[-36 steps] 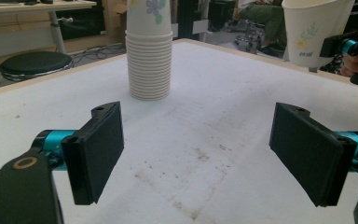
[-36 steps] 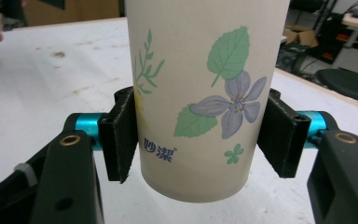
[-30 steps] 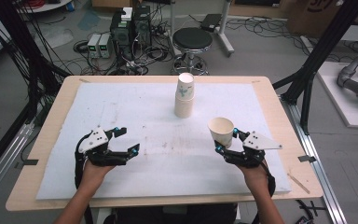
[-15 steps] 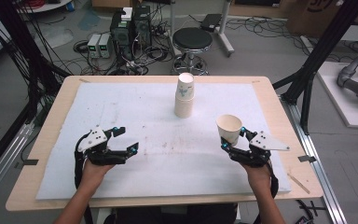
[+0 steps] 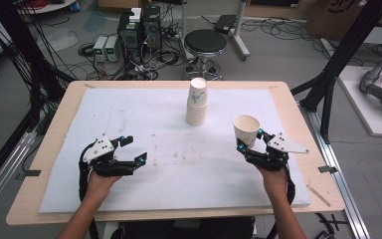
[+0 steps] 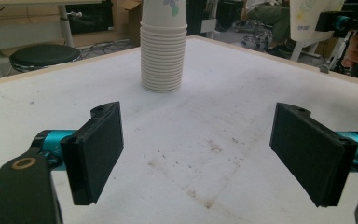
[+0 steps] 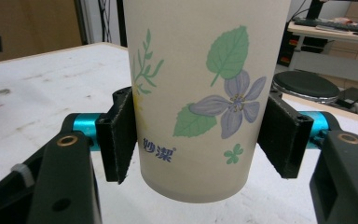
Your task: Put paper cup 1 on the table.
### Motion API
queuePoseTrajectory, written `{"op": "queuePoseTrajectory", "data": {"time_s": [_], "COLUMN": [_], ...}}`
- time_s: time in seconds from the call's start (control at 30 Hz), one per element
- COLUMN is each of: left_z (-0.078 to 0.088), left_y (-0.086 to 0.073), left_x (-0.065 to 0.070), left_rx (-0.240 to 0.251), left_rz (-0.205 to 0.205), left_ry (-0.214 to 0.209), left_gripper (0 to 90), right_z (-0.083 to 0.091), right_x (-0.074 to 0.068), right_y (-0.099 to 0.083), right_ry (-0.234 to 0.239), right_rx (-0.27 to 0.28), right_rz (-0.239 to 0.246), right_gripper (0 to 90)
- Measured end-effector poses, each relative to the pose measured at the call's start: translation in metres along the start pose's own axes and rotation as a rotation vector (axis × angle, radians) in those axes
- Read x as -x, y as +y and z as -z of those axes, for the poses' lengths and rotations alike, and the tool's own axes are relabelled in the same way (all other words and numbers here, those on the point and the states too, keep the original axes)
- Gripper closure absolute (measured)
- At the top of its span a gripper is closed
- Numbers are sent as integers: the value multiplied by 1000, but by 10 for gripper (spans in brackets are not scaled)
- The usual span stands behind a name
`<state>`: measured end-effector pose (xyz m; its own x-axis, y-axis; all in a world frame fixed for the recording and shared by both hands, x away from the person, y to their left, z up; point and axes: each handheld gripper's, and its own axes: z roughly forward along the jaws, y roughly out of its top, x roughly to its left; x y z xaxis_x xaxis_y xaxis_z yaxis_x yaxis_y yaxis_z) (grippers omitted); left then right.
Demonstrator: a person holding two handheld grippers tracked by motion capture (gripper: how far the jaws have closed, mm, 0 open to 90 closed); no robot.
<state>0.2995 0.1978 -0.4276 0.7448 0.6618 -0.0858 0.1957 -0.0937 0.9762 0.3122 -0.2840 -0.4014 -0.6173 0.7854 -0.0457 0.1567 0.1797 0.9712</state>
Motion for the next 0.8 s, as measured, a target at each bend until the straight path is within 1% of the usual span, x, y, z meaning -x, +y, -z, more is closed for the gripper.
{"op": "queuePoseTrajectory", "data": {"time_s": [0.07, 0.13, 0.23, 0.3, 0.43, 0.5, 0.57, 0.63, 0.73, 0.8], "left_z": [0, 1, 2, 2, 1, 0, -1, -1, -2, -3], "left_y": [-2, -4, -6, -7, -7, -8, -9, -9, -10, -10], "left_x": [0, -1, -1, -1, -2, -2, -1, -1, -1, -2], "left_rx": [-2, -3, -7, -6, -9, -12, -16, -20, -29, -28], "left_rz": [-1, 4, 4, 4, 3, 3, 3, -2, -4, -4], "left_ry": [1, 1, 10, 10, 6, 4, 5, 2, -2, 0], "left_gripper": [173, 174, 174, 174, 175, 175, 176, 176, 177, 178], "right_z": [-4, -9, -16, -21, -28, -32, -37, -41, -48, -53], "right_x": [3, 7, 12, 16, 20, 23, 25, 28, 33, 37], "right_y": [1, 1, 1, -1, -4, -6, -9, -12, -18, -24], "right_ry": [-10, -16, -30, -25, -39, -46, -68, -86, -127, -154], "right_rx": [2, -6, -24, -33, -38, -61, -98, -116, -182, -213], "right_rz": [-1, -12, -10, -28, -41, -40, -47, -63, -93, -110], "right_gripper": [354, 353, 354, 353, 353, 353, 353, 353, 354, 354]}}
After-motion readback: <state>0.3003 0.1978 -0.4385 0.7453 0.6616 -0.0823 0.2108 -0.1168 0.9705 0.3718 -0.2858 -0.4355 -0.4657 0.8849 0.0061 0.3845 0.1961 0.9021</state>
